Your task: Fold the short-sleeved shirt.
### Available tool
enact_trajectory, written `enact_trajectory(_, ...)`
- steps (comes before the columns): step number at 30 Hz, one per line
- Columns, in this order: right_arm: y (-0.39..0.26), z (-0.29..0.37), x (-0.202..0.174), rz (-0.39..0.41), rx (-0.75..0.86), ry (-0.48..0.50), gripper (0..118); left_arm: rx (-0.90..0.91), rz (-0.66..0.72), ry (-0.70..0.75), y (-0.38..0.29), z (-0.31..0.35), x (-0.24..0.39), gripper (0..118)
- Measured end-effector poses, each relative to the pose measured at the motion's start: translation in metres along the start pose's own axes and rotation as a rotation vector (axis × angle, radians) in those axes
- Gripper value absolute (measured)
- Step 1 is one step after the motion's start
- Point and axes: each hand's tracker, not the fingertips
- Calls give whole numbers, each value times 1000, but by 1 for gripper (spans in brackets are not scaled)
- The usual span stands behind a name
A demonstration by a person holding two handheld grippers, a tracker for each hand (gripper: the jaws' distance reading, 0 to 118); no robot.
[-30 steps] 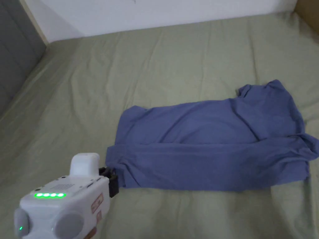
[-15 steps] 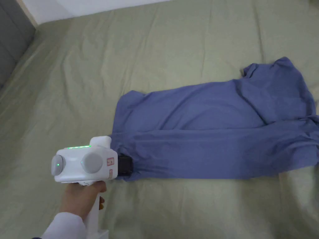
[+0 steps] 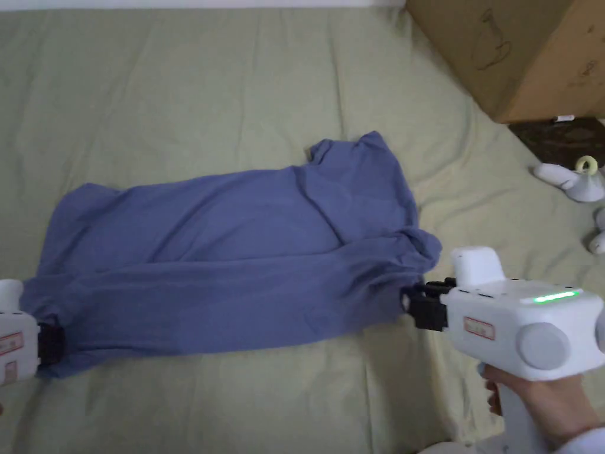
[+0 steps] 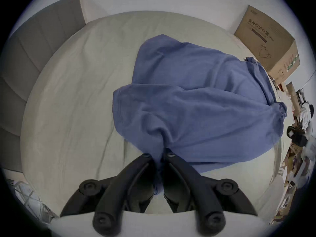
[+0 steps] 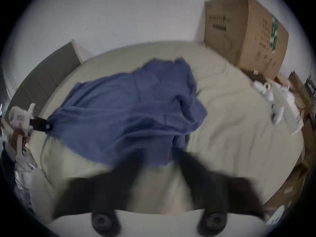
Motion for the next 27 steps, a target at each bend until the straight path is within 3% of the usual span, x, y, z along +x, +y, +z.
enact_trajectory(2, 7, -22, 6, -42, -96, -11, 116, -1, -2, 4, 2, 1, 1, 8)
enact_trajectory(3, -1, -23, 6, -44, -65, 37, 116, -2, -6, 5, 2, 1, 2, 8)
enact_trajectory(5, -2, -35, 6, -80, -70, 41, 116, -4, -9, 3, 2, 2, 3, 8)
enact_trajectory(9, 27, -51, 3, -22, -159, -8, 112, -11, -11, 2, 4, 1, 0, 8)
enact_trajectory(10, 29, -53, 2, -2, -151, 5, 97, -13, -16, 4, 5, -1, -1, 8)
enact_trajectory(12, 23, -54, -3, 6, -176, -14, 36, -15, -29, 1, 4, 1, 1, 8)
enact_trajectory(13, 24, -50, -4, -12, -173, 71, 20, -14, -32, -4, 4, 3, 3, 8)
enact_trajectory(16, 23, -38, -10, 52, -162, 25, 20, 3, -68, 11, 3, 10, 4, 8)
enact_trajectory(20, 22, -11, -3, 23, -106, 64, 20, 19, -87, -13, -3, 32, 2, 8)
enact_trajectory(27, -11, 39, -10, 47, -139, 84, 20, -19, -146, 6, -47, 54, 6, 8)
